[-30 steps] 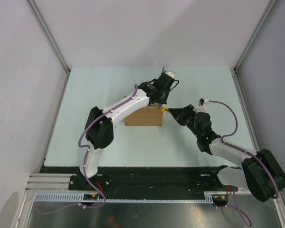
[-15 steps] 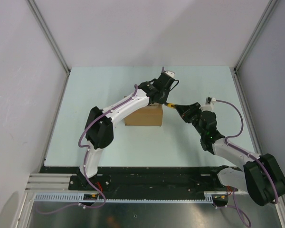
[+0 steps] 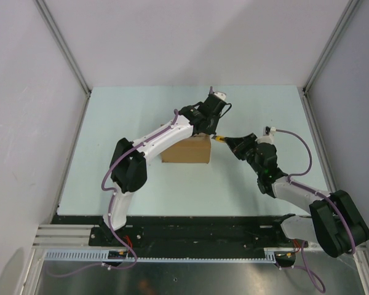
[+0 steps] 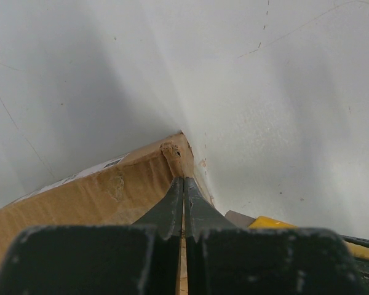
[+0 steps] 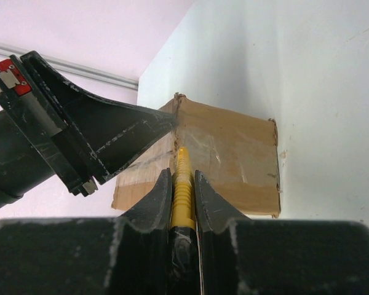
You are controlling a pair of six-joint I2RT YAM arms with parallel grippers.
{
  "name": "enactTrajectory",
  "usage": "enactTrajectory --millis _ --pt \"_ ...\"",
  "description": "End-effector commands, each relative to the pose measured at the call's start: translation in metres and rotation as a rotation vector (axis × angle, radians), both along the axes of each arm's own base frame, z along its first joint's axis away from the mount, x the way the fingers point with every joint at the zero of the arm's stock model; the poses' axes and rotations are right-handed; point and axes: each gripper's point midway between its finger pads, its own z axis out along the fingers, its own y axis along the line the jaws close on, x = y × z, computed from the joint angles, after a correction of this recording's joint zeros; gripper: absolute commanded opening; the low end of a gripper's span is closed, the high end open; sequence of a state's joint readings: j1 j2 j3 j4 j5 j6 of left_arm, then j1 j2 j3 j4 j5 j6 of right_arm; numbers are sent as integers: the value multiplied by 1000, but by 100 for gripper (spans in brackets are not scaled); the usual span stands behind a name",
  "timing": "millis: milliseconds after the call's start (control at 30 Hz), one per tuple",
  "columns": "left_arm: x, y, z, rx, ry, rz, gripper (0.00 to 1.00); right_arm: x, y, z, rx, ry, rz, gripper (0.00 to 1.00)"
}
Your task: Unpack the express box
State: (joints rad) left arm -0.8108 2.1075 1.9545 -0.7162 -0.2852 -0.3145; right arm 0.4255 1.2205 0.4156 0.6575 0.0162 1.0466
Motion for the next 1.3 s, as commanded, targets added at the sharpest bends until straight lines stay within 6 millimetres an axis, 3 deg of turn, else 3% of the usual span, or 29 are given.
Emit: enactTrajectory --millis 0,267,733,1000,1267 --pt "-25 15 -54 111 166 -7 0 10 3 37 46 -100 -4 0" --pt "-24 15 -53 110 164 -9 0 10 3 42 51 -114 -6 0" --pt "-24 15 -54 113 165 -8 0 8 14 34 51 -92 26 0" --pt "-24 15 -57 113 170 -7 0 -4 26 33 52 -67 64 0" --pt "-25 14 -59 113 176 -8 0 -18 37 13 13 -21 107 0"
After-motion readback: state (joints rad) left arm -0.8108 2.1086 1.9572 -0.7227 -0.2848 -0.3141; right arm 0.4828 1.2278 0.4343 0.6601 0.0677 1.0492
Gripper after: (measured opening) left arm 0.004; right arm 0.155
